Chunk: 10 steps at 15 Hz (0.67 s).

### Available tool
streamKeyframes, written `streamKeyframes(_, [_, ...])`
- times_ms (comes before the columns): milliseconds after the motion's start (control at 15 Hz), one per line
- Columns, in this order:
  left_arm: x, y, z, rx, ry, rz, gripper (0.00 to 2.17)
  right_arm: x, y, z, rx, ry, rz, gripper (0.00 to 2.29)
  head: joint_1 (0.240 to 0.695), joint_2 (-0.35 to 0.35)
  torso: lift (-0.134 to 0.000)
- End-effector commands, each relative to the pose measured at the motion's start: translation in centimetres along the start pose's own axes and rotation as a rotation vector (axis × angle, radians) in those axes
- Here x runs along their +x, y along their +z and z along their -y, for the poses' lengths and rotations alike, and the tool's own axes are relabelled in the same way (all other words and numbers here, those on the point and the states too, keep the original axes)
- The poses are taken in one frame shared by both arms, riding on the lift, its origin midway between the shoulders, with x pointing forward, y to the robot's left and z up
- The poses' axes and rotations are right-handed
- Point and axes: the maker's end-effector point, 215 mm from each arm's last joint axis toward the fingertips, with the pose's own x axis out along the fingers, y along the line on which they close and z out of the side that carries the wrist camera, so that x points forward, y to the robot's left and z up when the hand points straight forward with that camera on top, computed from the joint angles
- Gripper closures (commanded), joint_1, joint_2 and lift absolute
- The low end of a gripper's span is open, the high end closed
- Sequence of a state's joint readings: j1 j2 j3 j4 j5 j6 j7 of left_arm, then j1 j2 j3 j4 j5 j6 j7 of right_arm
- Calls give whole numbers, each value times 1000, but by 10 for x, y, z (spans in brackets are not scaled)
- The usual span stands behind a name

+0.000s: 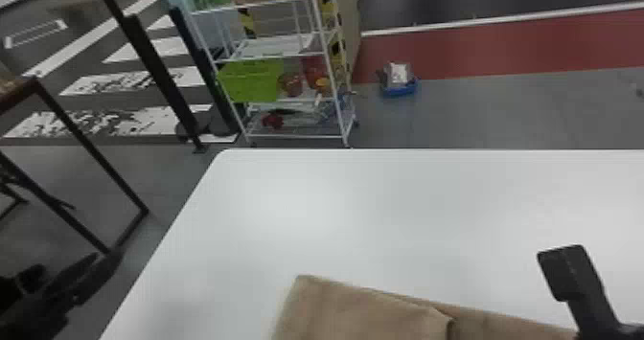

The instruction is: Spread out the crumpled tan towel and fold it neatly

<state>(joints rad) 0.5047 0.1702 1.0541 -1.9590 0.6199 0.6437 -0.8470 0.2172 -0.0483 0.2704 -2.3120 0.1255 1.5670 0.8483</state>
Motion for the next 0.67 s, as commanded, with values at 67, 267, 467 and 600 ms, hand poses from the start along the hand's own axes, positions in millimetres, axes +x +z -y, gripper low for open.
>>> streamKeyframes(67, [0,0,-1,-3,0,1,76,6,-1,-2,-8,3,-18,410,695,350,-122])
streamKeyframes(267, [0,-1,-3,-4,3,-1,76,10,-5,-5,-5,13,-32,410,695,350,-122])
streamKeyframes(467, [1,0,-4,-5,4,-1,76,13,-7,-9,-11,21,-39,410,695,350,-122])
streamKeyframes(600, [2,0,-5,-6,4,0,76,19,-13,-14,-11,32,-57,410,695,350,-122])
